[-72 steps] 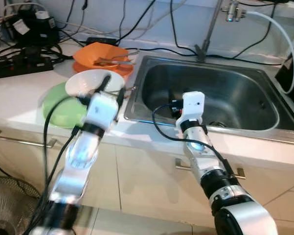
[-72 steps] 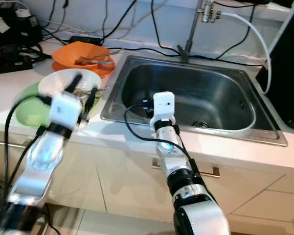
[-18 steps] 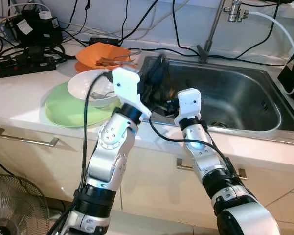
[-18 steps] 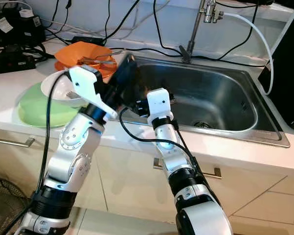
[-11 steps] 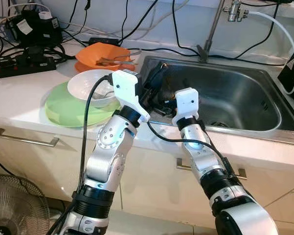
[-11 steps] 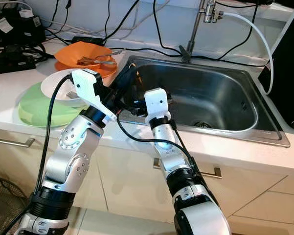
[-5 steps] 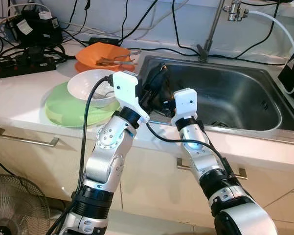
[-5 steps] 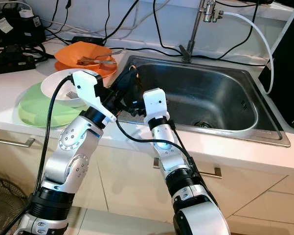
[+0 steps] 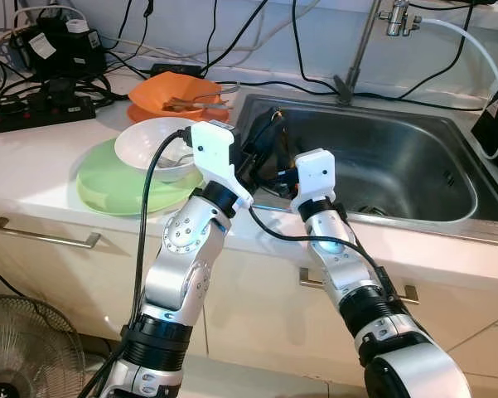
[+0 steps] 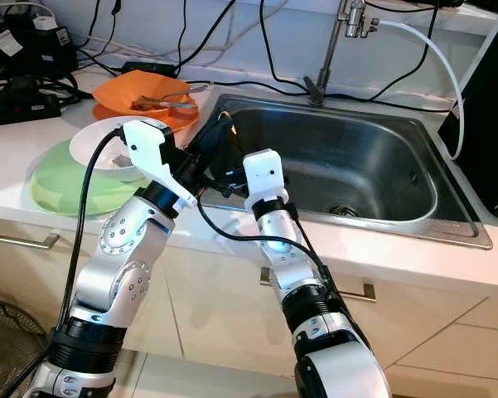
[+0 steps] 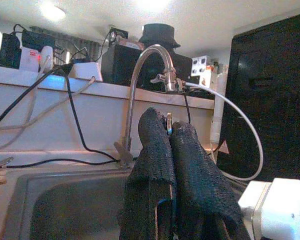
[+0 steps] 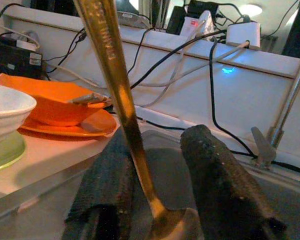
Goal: Kitchen organization
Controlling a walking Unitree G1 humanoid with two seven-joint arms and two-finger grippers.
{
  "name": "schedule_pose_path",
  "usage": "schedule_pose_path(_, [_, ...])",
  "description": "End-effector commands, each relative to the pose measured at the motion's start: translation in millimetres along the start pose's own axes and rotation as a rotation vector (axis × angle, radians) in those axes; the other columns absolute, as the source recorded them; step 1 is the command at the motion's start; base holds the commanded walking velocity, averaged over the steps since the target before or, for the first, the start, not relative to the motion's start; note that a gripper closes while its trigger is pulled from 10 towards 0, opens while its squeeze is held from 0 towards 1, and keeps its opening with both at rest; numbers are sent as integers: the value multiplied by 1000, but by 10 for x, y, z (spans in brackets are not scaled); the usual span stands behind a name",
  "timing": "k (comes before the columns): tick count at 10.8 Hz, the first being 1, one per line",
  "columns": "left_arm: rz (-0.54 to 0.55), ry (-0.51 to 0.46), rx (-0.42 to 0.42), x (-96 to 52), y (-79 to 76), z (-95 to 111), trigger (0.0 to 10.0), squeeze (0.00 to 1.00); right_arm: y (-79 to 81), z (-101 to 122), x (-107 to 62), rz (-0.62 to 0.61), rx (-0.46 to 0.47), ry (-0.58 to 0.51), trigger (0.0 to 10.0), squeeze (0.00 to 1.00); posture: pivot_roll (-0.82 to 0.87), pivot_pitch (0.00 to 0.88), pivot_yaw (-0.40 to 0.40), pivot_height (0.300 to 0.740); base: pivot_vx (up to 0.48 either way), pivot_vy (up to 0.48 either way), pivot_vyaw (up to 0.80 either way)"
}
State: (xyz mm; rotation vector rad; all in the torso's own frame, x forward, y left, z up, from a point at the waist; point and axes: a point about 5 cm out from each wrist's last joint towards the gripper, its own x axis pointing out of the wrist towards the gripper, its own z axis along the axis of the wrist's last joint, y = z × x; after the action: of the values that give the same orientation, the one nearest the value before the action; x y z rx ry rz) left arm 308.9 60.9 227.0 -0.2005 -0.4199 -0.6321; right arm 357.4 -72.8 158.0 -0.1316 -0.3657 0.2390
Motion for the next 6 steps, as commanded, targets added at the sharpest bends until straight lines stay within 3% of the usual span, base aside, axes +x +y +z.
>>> schedule_pose_path(1, [-9,-9,14,2,-9,35,10000,0,-53,25,17,-16,2,-8,0,0,227,0,-24,740,0,0,0])
schedule_pose_path(6, [-9,-3,18,15,-6,27,10000,0,-77,30,24,-28,-1,-10,0,0,230,0,-24,740,0,0,0])
